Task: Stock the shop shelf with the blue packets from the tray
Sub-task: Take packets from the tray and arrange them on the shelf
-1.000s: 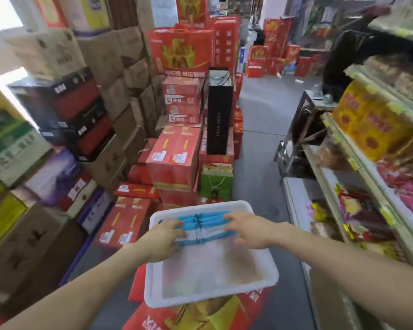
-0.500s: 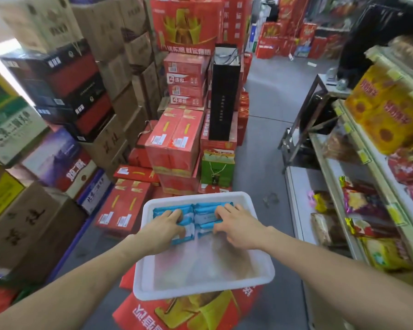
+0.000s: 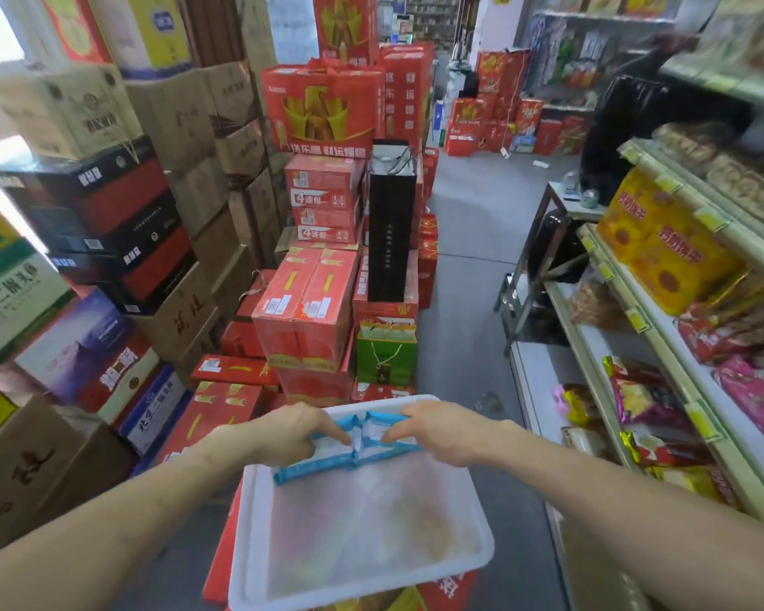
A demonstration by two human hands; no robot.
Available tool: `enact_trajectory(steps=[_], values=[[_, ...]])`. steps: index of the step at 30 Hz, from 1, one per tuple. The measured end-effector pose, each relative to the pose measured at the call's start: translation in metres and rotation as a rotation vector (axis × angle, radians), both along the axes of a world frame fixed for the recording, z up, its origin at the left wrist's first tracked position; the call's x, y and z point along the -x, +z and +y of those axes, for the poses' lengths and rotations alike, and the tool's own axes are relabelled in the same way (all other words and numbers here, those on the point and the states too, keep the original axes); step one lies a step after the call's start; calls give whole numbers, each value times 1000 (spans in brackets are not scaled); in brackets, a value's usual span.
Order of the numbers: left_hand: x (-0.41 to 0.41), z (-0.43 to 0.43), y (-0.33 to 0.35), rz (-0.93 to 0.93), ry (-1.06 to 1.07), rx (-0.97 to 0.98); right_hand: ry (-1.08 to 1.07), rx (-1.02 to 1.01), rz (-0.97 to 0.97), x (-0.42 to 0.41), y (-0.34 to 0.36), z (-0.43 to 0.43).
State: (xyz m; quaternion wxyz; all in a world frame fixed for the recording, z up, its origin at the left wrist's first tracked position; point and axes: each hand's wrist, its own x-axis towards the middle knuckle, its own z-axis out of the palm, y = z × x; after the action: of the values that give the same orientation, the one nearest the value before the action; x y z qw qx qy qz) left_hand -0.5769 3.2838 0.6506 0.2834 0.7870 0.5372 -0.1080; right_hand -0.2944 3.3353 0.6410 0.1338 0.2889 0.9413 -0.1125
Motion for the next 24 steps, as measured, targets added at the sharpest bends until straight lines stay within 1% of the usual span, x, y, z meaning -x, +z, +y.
enact_trajectory(steps=[3, 5, 7, 9, 12, 15, 19, 24], values=[[-19, 30, 49, -55, -57, -75, -29, -94, 33, -29, 53, 11], [-42, 49, 82, -104, -93, -116, -43, -165, 54, -60, 92, 13], [-80, 70, 122, -151, -147, -178, -103, -262, 54, -106, 139, 9], [-127, 88, 161, -175, -271, -256, -170, -344, 22, -159, 187, 0], [-211, 113, 218, -146, -483, -354, -317, -464, -68, -243, 256, -31], [-317, 112, 278, -189, -663, -438, -462, -551, -162, -328, 317, -91], [-466, 65, 361, -291, -877, -507, -699, -604, -264, -427, 384, -199], [-626, -32, 429, -428, -1129, -533, -1012, -644, -243, -528, 441, -346]])
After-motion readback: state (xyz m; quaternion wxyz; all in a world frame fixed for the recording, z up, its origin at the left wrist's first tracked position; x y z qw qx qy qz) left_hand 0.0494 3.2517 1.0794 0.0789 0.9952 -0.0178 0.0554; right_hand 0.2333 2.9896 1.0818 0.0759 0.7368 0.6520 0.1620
